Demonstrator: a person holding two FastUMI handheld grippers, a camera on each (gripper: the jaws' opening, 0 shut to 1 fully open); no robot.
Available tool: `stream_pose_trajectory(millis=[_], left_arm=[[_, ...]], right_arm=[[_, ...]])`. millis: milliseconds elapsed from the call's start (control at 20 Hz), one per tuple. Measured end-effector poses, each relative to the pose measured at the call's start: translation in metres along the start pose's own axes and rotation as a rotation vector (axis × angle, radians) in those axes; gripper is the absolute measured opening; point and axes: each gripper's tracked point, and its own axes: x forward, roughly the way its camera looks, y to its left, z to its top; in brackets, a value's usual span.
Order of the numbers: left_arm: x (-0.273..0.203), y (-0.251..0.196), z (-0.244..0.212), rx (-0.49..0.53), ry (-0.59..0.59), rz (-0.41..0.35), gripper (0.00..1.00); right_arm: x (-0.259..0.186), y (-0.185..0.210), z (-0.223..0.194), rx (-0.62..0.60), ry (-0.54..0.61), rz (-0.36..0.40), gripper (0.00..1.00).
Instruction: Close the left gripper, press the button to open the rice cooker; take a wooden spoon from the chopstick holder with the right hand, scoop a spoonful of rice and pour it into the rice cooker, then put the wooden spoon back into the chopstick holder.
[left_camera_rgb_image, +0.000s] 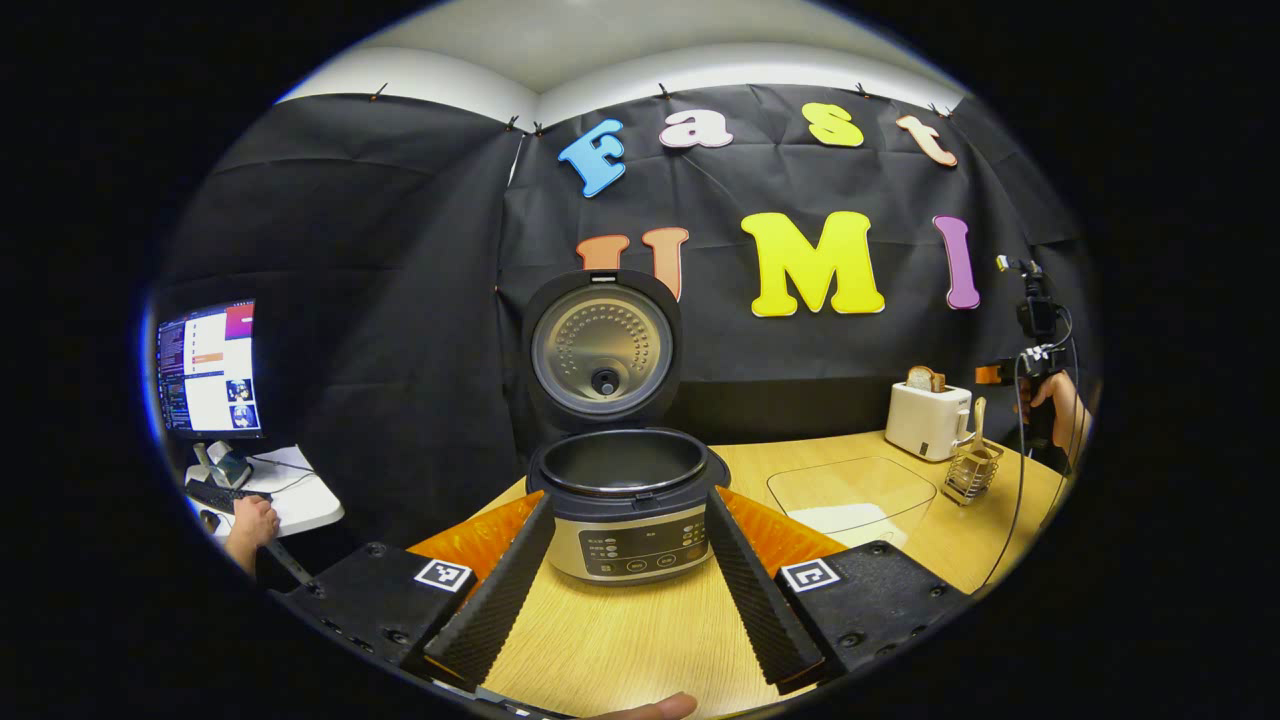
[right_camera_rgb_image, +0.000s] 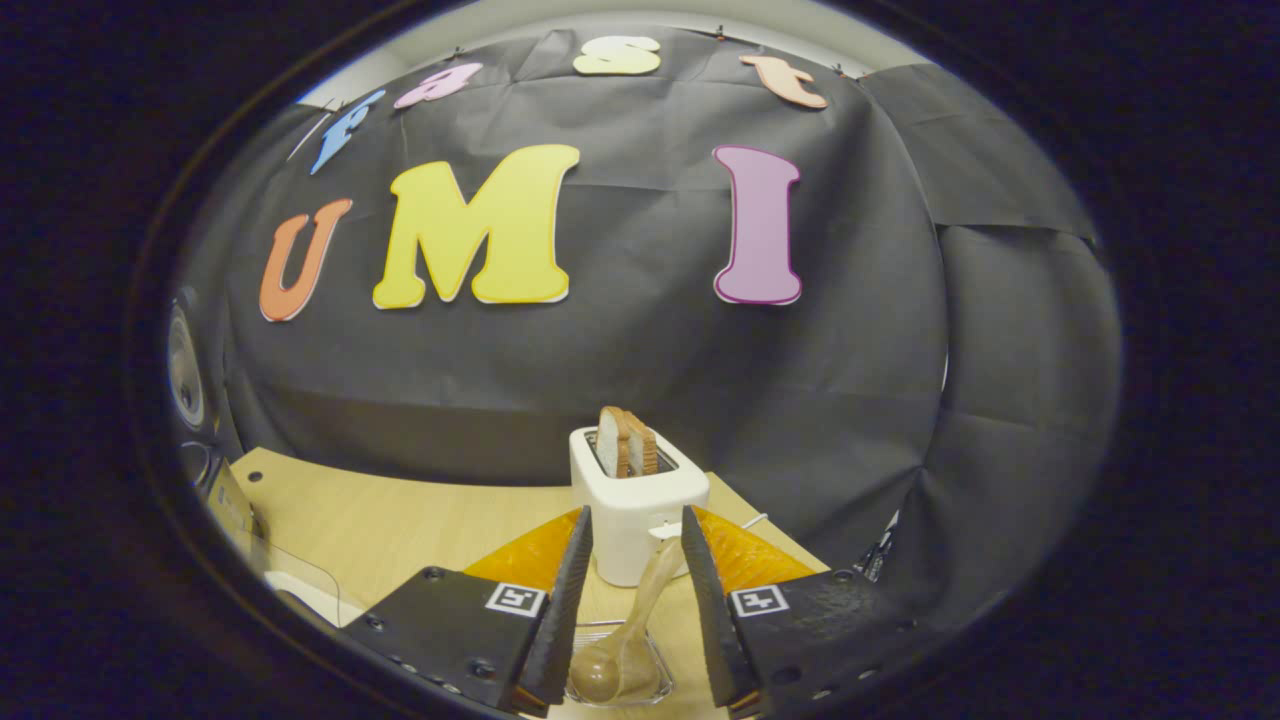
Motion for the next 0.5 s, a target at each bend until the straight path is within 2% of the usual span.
stream_pose_trajectory(millis=[100,150,300,400,500], left_arm=[[-0.003,0.004,0.001,-0.005,0.001,0.031,0.96],[-0.006,0.006,0.005,-0.012,-0.009,0.05,0.96],[-0.013,0.003,0.014,-0.05,-0.043,0.059,0.97],[-0.015,-0.001,0.014,-0.101,-0.025,0.033,0.98],[-0.016,0.002,0.024,-0.119,-0.027,0.032,0.98]], right_arm=[[-0.009,-0.012,0.001,0.002,0.001,-0.003,0.62],[-0.017,-0.017,0.002,0.0,-0.008,0.005,0.72],[-0.039,-0.031,0.004,0.0,-0.05,0.001,0.75],[-0.055,-0.028,-0.004,-0.039,-0.033,0.047,0.78],[-0.076,-0.032,-0.003,-0.089,-0.054,0.068,0.87]])
